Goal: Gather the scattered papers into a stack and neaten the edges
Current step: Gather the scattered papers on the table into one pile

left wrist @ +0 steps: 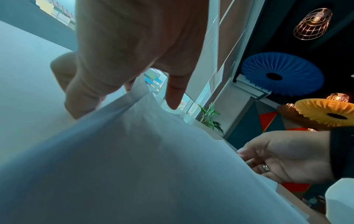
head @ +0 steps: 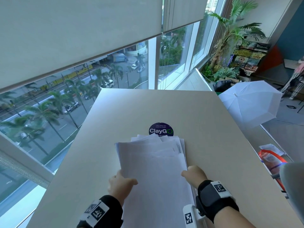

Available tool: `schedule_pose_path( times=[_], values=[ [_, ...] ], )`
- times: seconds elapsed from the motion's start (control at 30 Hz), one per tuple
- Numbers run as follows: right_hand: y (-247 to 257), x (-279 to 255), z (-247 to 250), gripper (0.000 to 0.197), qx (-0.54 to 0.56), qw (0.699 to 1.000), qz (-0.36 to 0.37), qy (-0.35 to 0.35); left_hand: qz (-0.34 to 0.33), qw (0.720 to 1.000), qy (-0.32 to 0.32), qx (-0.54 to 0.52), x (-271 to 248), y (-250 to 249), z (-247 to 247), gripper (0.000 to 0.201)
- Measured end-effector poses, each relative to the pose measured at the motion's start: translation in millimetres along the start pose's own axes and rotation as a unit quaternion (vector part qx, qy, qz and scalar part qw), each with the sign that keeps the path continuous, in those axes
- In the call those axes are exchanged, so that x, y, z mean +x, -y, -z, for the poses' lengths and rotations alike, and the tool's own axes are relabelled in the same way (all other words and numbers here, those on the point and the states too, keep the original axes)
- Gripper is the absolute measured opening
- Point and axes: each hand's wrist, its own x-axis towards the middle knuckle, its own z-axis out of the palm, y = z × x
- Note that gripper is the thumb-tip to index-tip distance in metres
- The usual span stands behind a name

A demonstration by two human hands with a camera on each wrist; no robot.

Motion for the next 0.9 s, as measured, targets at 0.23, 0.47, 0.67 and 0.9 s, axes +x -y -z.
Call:
schedule_pose_path(
  times=[0.23, 0.47, 0.67, 0.9],
  values=[
    [4.2, -3.8, -2.5, 0.071, 0.048, 0.993, -0.034, 0.1, 0.01, 0.996, 0.036, -0.085, -5.3, -10.8, 5.9, 0.088],
    [5.6, -3.6, -10.9, 0.076, 0.094, 0.993, 0.03, 0.063, 0.045, 0.986, -0.027, 0.158, -34.3, -35.7, 5.2, 0.07],
    [6.0, 2.3, -15.5, 0.063, 0.103, 0.994, 0.013, 0.038, 0.034, 0.996, -0.013, 0.077, -23.4, -41.3, 7.8, 0.059],
    [8.3, 1.8, -24.6, 0.053, 0.078, 0.997, -0.013, 0.001, 0.067, 0.992, 0.018, 0.104, -15.0, -43.6, 11.4, 0.041]
  ],
)
